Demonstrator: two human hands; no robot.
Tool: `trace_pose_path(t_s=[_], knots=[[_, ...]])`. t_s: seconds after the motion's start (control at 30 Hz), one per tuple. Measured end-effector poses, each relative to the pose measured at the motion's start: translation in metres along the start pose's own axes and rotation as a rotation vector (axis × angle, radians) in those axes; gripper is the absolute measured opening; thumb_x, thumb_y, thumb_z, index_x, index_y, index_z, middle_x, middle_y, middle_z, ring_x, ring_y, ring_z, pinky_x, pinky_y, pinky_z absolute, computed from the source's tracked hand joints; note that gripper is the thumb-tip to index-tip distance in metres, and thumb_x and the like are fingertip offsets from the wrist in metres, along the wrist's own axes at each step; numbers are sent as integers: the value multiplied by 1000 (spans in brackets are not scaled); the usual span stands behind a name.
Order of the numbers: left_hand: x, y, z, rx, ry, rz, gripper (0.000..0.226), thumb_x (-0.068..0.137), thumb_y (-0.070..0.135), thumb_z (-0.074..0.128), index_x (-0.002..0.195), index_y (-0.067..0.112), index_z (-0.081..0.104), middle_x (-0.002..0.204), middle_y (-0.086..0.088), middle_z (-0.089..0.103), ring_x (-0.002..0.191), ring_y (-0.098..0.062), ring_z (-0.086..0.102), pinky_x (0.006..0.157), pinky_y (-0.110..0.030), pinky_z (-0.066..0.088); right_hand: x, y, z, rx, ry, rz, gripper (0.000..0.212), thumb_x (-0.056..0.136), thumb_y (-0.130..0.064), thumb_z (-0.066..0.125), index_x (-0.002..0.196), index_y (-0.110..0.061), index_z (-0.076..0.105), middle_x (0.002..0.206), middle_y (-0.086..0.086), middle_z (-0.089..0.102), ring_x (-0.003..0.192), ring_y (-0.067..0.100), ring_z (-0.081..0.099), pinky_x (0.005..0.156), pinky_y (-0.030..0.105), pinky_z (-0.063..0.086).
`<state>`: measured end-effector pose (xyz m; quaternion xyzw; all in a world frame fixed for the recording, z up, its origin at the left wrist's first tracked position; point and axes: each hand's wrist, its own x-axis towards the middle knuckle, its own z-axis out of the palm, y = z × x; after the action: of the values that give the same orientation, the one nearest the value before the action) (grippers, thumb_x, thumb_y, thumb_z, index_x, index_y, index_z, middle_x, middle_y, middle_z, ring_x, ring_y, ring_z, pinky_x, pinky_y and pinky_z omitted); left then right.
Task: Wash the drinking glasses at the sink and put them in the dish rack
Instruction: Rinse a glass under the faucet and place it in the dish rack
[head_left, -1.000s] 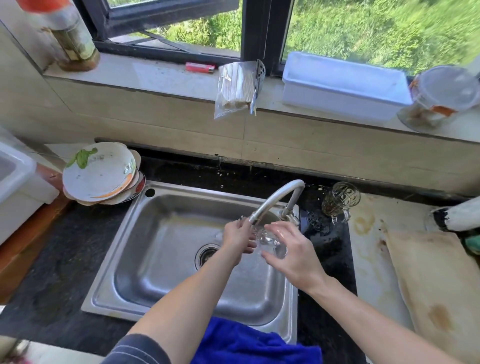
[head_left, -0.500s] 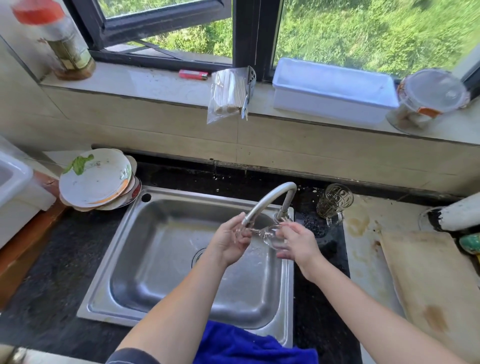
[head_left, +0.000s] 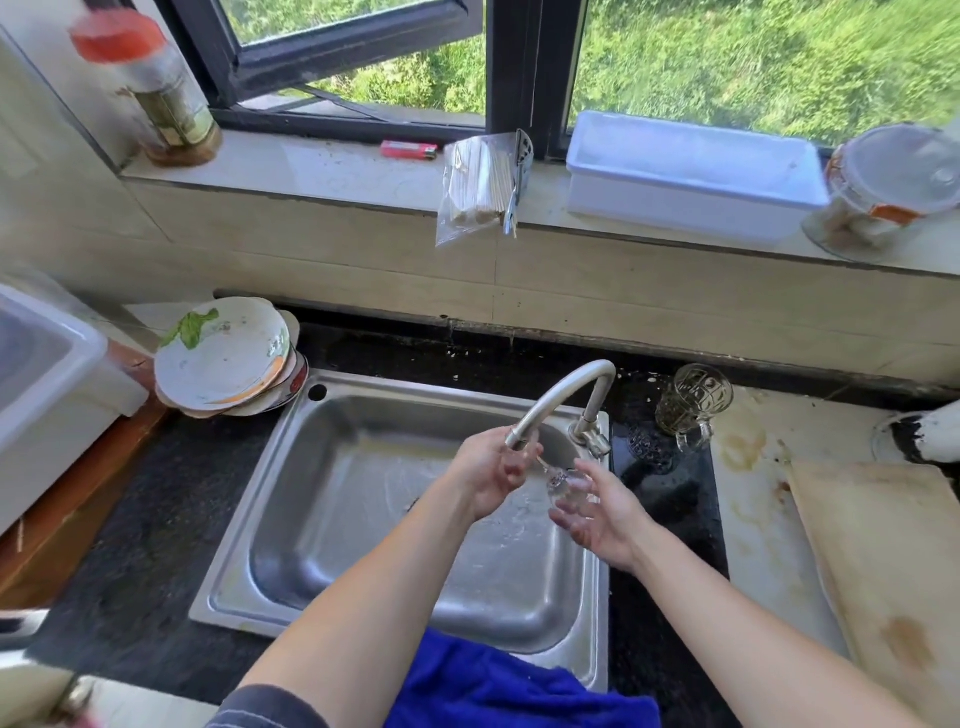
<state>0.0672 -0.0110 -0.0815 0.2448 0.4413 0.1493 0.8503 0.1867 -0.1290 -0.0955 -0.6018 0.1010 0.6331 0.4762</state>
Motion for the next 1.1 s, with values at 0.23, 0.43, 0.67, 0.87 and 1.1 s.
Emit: trace_pose_path(t_s=[0.23,0.43,0.67,0.87,1.1], knots=[[4,7,-13,371,80,80,19,95,13,50,82,11,63,68,-5,56,50,-13,41,45,-21,32,2,1,-3,-60,-34,-1,38,78,-39,74,98,-11,59,106,17,59,80,31,67,48,29,52],[15,7,-31,721,298,183,20,96,25,47,92,8,56,79,-8,54,55,-16,45,38,-20,29,-2,-9,17,-566,-171,-191,68,67,-25,86,125,-11,54,116,8,62,74,22,65,58,28,52],[23,-8,-85,405,509,24,7,94,0,43,91,5,47,65,-12,45,43,-17,42,39,-23,38,10,-11,69,-1058,-18,-678,51,66,-42,84,110,-28,62,107,-9,65,96,12,61,85,29,50],[18,-31,-99,212,389,-167,22,97,-2,34,87,-2,53,67,-15,51,58,-26,53,44,-29,54,24,3,89,-1176,-35,-808,55,69,-49,75,119,-38,55,108,-12,57,101,14,57,92,40,48],[32,-38,-74,220,190,-252,30,96,-2,34,112,-7,58,73,-16,57,58,-25,60,67,-35,60,10,-3,64,-1052,-18,-840,55,68,-34,83,117,-35,58,101,-24,56,102,0,56,92,22,44]])
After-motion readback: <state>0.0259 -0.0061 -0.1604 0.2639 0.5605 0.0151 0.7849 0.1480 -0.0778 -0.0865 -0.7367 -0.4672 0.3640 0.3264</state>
